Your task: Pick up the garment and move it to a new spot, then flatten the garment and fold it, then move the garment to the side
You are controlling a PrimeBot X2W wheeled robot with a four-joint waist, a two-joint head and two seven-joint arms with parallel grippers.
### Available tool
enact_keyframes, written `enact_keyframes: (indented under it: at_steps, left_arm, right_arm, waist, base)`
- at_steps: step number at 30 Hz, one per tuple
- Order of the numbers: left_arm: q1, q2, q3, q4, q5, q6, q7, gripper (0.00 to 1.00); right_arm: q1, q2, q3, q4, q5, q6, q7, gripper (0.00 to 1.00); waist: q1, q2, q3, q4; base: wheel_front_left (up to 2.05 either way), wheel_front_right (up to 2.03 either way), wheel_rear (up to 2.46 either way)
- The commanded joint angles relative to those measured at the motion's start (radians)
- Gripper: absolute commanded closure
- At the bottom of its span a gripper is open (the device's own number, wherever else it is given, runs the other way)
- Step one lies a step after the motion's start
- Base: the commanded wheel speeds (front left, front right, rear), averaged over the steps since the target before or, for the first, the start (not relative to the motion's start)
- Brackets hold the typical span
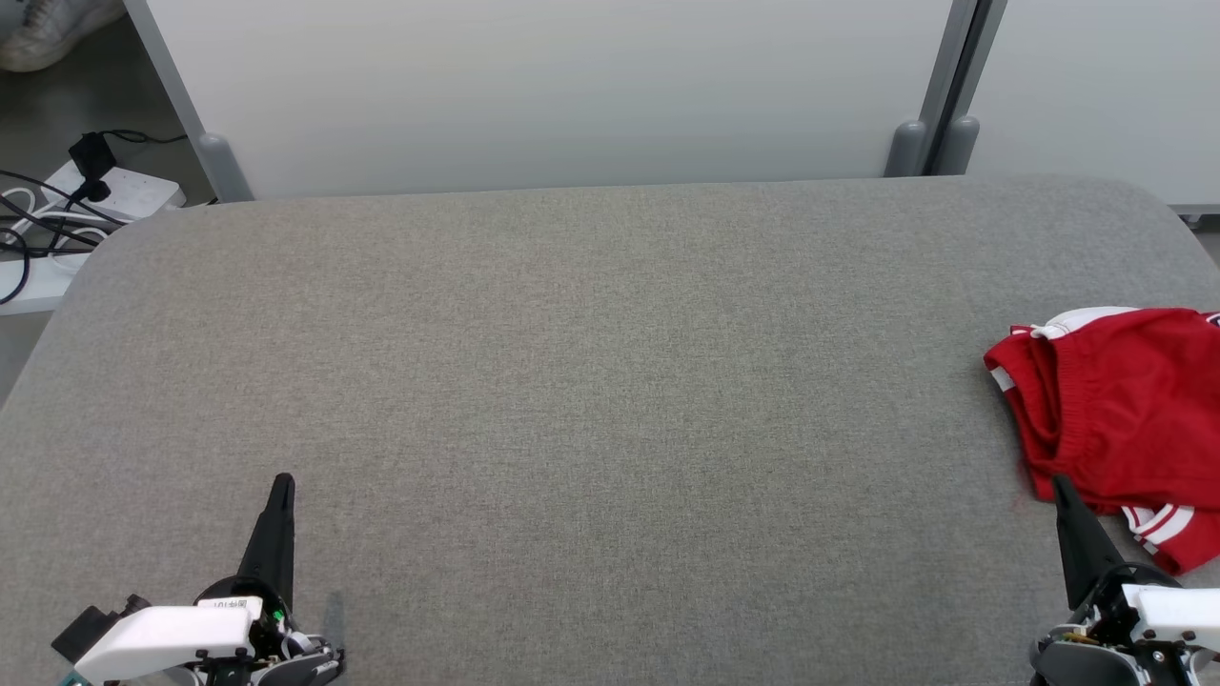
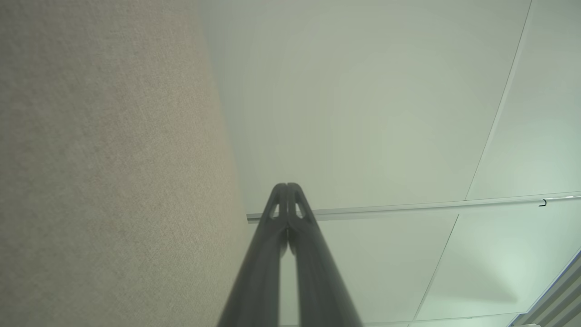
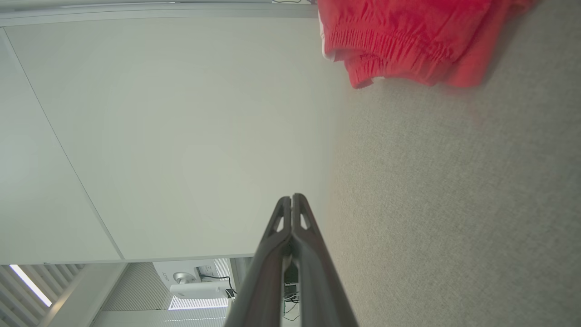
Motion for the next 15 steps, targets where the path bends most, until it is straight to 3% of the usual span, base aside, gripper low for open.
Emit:
enact_keyframes:
  at_steps: [1, 15]
  left_arm:
    - [-0.056, 0.007, 0.033, -0.023, 0.002, -0.008, 0.006, 1.00]
    - [-0.056, 0.007, 0.034, -0.023, 0.003, -0.008, 0.007, 1.00]
  right_arm:
    - [-0.044, -0.011, 0.019, -0.027, -0.007, 0.005, 0.009, 1.00]
    - [-0.044, -0.010, 0.017, -0.027, -0.009, 0.005, 0.011, 1.00]
  waist:
    - [0.0000, 0.0000, 0.000, 0.000]
    - [0.0000, 0.0000, 0.000, 0.000]
  base:
    - [0.00, 0.00, 0.00]
    - [0.00, 0.00, 0.00]
